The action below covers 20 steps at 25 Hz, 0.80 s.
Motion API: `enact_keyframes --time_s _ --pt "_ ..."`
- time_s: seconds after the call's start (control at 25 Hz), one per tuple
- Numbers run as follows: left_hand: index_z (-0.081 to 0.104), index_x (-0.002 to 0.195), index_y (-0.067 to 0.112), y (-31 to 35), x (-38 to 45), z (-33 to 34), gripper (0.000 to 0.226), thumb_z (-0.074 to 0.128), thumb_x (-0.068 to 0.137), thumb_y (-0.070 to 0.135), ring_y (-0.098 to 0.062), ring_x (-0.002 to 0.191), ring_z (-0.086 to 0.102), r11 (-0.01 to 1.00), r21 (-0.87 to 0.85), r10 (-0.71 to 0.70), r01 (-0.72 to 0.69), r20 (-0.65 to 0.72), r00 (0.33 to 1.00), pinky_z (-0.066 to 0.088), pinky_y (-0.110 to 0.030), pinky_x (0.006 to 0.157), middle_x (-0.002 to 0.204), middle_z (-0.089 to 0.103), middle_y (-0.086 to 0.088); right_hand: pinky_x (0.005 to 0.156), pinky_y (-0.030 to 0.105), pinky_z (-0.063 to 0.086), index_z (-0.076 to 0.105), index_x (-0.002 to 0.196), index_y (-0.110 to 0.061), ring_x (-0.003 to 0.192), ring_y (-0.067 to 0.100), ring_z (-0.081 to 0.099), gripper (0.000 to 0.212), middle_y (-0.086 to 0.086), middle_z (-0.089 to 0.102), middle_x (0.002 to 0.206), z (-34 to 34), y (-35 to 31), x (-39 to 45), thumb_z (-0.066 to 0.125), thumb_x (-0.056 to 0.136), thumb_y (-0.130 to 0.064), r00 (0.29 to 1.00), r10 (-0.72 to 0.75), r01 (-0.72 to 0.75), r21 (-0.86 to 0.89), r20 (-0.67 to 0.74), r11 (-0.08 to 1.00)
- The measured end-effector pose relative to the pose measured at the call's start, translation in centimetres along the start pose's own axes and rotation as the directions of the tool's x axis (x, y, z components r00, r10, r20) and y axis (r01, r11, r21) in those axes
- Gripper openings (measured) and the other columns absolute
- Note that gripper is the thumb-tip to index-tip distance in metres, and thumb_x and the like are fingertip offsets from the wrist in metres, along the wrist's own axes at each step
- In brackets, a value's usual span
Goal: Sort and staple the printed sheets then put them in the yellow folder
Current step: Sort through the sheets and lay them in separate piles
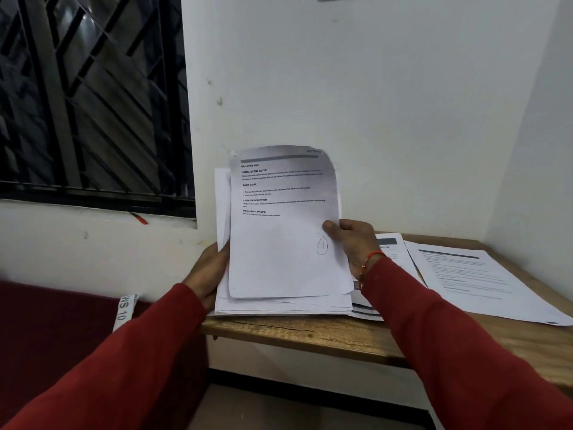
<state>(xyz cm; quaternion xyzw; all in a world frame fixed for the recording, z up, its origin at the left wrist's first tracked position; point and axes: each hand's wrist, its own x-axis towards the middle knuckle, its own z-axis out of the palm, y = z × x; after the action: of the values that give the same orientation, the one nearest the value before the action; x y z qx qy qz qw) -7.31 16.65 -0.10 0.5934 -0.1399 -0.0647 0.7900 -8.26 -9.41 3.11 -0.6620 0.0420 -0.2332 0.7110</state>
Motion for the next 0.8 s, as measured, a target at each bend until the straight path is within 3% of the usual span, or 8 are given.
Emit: enact_keyframes --time_s 0.2,0.32,0.44,0.56,0.68,0.76,0.8 --pt "0.061 0.127 0.01 -0.2 0.2 1.0 0.043 0.053 0.098 0.042 -0.029 0.105 0.071 0.998 -0.053 0.019 -0.019 -0.005 1.0 0.061 -0.042 0.082 0.116 0.073 -0.013 0.077 0.035 0.057 0.072 0.1 0.001 0.075 0.023 0.067 0.014 0.012 0.073 0.089 -1.6 0.0 0.3 0.069 0.088 -0.007 0.997 -0.066 0.065 -0.015 -0.03 0.998" --pt "0.06 0.127 0.01 -0.3 0.7 1.2 0.043 0.053 0.098 0.041 -0.028 0.104 0.072 0.999 -0.043 0.019 -0.019 -0.012 1.0 0.062 -0.04 0.08 0.116 0.073 -0.012 0.076 0.038 0.058 0.072 0.097 0.002 0.074 0.025 0.067 0.013 0.015 0.072 0.089 -2.4 0.4 0.4 0.07 0.087 -0.005 0.999 -0.014 0.014 0.019 -0.032 1.0" --pt "0.061 0.127 0.01 -0.5 1.3 0.8 0.044 0.053 0.098 0.042 -0.03 0.105 0.071 0.999 -0.044 -0.001 0.001 -0.02 1.0 0.061 -0.042 0.082 0.117 0.073 -0.013 0.072 0.033 0.058 0.073 0.089 -0.003 0.069 0.022 0.066 0.005 0.01 0.072 0.082 -3.2 0.6 1.0 0.071 0.086 -0.006 0.998 -0.027 0.028 0.027 -0.055 0.999" --pt "0.059 0.131 0.012 -0.6 1.9 0.3 0.047 0.055 0.096 0.043 -0.032 0.108 0.07 1.0 -0.019 0.02 -0.021 -0.053 0.998 0.06 -0.045 0.085 0.119 0.072 -0.011 0.081 0.041 0.055 0.074 0.085 -0.008 0.077 0.023 0.063 0.007 0.014 0.071 0.086 -5.0 1.0 2.7 0.078 0.079 -0.011 0.982 -0.064 0.076 0.064 -0.179 0.995" --pt "0.061 0.129 0.015 -0.9 2.3 -0.1 0.042 0.055 0.097 0.042 -0.024 0.102 0.072 0.997 0.036 0.067 -0.064 -0.082 0.994 0.061 -0.035 0.079 0.116 0.073 -0.007 0.092 0.05 0.053 0.061 0.112 -0.007 0.094 0.028 0.064 0.04 0.022 0.066 0.118 -8.8 1.9 4.9 0.079 0.077 -0.006 0.95 0.054 0.048 0.314 -0.308 0.948" --pt "0.063 0.124 0.017 -1.1 2.4 -0.2 0.035 0.053 0.099 0.04 -0.018 0.094 0.074 0.996 0.05 0.077 -0.073 -0.094 0.993 0.061 -0.026 0.068 0.111 0.075 -0.004 0.083 0.048 0.056 0.058 0.117 -0.007 0.095 0.026 0.068 0.042 0.018 0.064 0.126 -11.0 1.8 5.1 0.074 0.078 -0.004 0.949 0.215 -0.061 0.532 -0.232 0.844" --pt "0.063 0.122 0.017 -1.2 2.4 -0.3 0.033 0.053 0.099 0.039 -0.016 0.091 0.075 0.996 0.05 0.076 -0.072 -0.099 0.992 0.06 -0.025 0.065 0.109 0.075 -0.003 0.074 0.045 0.058 0.058 0.121 -0.005 0.088 0.024 0.071 0.048 0.017 0.067 0.12 -11.6 1.7 5.1 0.073 0.076 -0.007 0.95 0.267 -0.118 0.602 -0.164 0.79"
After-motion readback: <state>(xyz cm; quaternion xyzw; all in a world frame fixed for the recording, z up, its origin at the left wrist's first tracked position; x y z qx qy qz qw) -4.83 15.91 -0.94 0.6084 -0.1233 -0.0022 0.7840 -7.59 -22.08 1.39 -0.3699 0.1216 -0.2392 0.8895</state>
